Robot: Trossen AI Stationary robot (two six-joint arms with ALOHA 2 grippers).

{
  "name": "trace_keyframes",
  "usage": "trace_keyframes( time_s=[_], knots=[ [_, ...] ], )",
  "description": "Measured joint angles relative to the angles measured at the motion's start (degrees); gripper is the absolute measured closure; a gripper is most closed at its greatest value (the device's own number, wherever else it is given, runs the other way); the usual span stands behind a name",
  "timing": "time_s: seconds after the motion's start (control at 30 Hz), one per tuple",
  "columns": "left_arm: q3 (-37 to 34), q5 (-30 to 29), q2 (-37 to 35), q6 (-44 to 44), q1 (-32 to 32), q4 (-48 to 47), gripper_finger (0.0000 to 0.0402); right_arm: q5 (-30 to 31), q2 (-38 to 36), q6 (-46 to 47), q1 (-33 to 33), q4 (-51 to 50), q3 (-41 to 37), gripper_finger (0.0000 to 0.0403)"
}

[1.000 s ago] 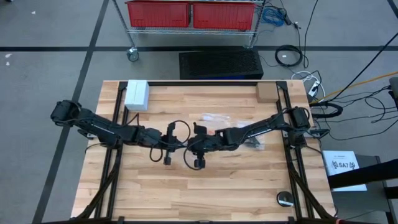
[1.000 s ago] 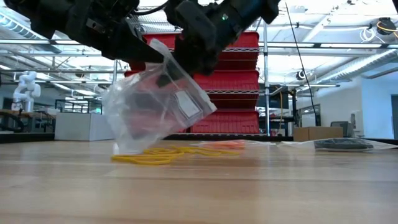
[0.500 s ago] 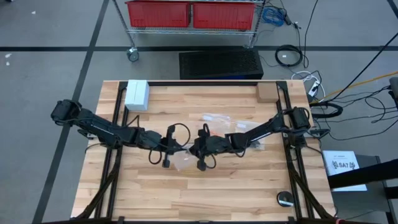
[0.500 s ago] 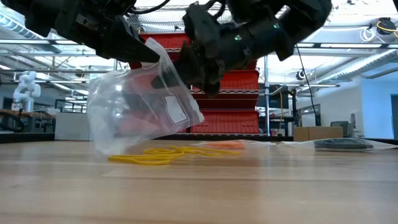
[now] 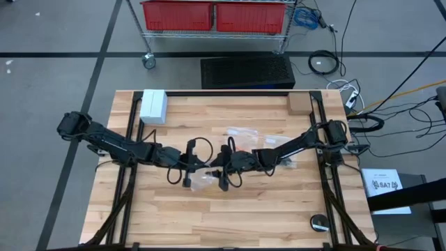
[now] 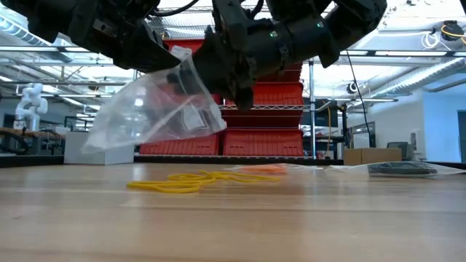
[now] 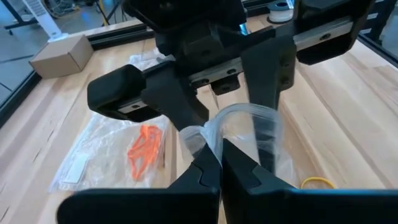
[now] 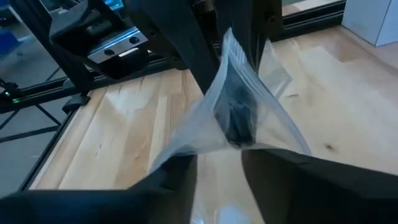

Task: Sort rubber bands
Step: Open the left transparent zip bag

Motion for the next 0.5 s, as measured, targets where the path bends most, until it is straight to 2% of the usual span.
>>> trace_keyframes(
  time_s=[0.1,0.17,0.33,0.5],
  knots=[
    [0.00,0.00,0.00,0.00,0.01,0.01,0.0402,0.00,0.00,0.21,0.00,-0.43,0.01,0.0256],
    [0.00,0.28,0.00,0.18,0.02,0.06,0.0401,-0.02,0.00,1.10,0.00,-1.29,0.05,0.0247],
    [0.00,0.43,0.00,1.40,0.00,0.00,0.0401,0.20,-0.26,0.44,1.01,-4.38,0.07,0.0251],
    [0.02,-4.45,-2.24,2.99,0.02,-2.43,0.0402,3.51,-3.63,-2.14,1.48,-10.02,0.10,0.0248]
  ],
)
